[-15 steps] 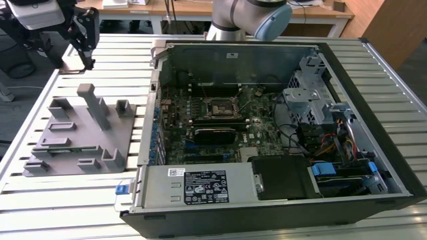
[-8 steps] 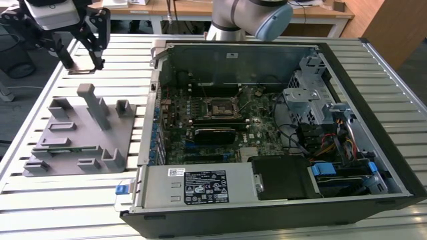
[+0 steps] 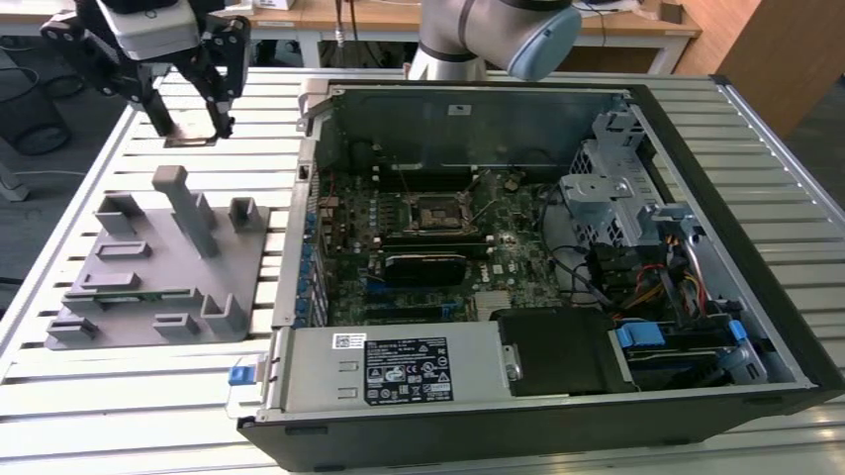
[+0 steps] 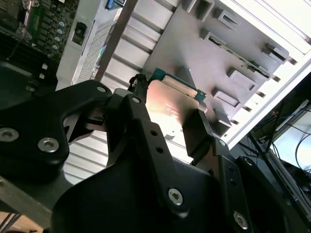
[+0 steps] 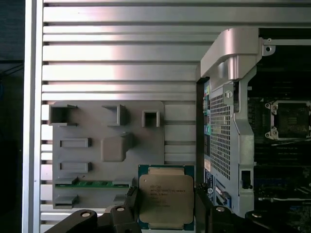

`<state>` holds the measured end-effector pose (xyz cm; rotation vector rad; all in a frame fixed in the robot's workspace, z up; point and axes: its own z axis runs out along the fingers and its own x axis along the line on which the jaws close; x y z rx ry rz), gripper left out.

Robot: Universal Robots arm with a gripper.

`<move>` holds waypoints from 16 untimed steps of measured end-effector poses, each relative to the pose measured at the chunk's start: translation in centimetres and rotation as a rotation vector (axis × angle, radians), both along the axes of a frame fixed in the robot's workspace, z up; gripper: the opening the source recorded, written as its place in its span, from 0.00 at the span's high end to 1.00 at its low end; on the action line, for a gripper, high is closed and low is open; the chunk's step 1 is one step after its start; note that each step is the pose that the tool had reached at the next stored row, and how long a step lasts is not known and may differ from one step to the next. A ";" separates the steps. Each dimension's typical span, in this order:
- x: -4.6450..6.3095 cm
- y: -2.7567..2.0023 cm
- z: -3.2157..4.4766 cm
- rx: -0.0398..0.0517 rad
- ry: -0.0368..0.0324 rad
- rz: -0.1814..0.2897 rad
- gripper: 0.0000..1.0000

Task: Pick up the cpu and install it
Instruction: 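Pick up the cpu and move it towards the insertion slot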

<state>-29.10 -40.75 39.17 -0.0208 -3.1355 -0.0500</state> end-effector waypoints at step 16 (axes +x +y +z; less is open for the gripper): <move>6.8 0.00 -0.09 0.0001 -0.0001 0.000 0.46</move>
